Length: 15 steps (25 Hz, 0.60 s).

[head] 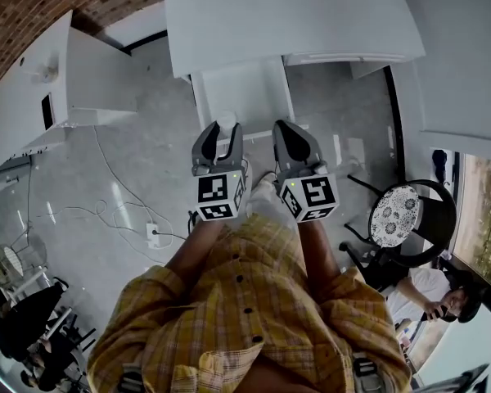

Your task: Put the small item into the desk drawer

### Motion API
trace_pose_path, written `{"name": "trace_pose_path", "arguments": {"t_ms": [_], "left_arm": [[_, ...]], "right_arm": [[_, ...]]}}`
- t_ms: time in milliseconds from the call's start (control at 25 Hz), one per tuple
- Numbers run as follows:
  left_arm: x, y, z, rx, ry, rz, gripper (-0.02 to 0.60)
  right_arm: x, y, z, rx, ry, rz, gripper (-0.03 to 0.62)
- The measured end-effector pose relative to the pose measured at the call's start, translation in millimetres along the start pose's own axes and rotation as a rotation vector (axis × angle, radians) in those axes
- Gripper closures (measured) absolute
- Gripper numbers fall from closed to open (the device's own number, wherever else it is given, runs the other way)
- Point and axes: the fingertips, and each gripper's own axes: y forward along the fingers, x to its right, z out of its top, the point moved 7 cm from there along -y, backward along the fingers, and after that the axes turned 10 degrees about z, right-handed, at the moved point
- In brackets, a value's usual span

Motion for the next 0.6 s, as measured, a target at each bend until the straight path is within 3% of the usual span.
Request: {"name": "trace_pose_path", "arguments": {"t_ms": [600], "left_arm": [[-24,70,-32,-0.162,-0.036,-0.046,0.417]], "right_arm": [[29,48,-38,-0.095,0.095,-0.055,0.594]]}}
